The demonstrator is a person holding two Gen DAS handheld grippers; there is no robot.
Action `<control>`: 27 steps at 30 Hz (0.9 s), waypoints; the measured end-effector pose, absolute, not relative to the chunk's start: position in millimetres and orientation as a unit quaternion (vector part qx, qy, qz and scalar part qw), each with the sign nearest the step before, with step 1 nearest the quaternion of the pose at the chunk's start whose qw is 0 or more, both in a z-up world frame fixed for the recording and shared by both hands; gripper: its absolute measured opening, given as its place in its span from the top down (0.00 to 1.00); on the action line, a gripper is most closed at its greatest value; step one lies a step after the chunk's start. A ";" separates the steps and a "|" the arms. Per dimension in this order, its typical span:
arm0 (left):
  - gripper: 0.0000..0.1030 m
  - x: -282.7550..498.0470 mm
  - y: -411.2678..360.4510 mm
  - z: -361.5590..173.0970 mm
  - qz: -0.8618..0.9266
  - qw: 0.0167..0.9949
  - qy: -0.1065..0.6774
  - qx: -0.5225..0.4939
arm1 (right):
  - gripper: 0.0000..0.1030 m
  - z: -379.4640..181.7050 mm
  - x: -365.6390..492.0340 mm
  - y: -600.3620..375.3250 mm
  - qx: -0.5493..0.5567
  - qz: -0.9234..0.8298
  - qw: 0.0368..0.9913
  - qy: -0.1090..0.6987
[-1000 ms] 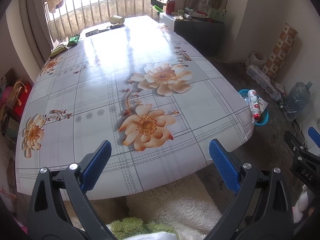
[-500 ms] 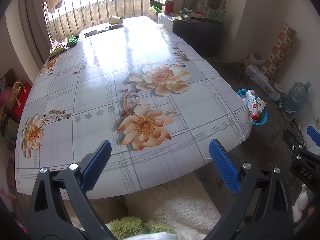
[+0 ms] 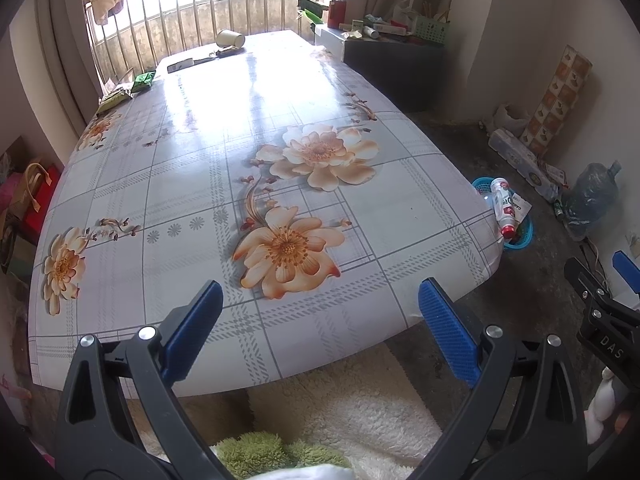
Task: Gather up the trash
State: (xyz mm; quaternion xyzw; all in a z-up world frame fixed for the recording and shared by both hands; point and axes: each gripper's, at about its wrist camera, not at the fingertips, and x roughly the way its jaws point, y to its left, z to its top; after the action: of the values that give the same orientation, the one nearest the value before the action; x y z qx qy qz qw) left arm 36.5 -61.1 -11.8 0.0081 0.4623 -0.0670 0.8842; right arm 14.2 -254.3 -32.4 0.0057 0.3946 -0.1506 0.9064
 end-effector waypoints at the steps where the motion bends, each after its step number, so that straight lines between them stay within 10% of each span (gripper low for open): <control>1: 0.08 36.4 -61.2 -11.9 -0.067 0.884 0.462 0.008 | 0.06 -32.3 14.2 -254.4 0.006 -0.151 0.907 0.394; 27: 0.08 36.0 -63.6 -9.2 -0.070 0.884 0.463 0.009 | 0.06 -29.9 16.9 -250.9 0.013 -0.148 0.908 0.393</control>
State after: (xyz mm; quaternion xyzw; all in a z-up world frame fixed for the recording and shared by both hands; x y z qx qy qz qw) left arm 36.0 -63.6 -9.2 0.0094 0.4628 -0.0699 0.8836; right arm 16.9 -250.9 -29.9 0.0127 0.3926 -0.1476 0.9077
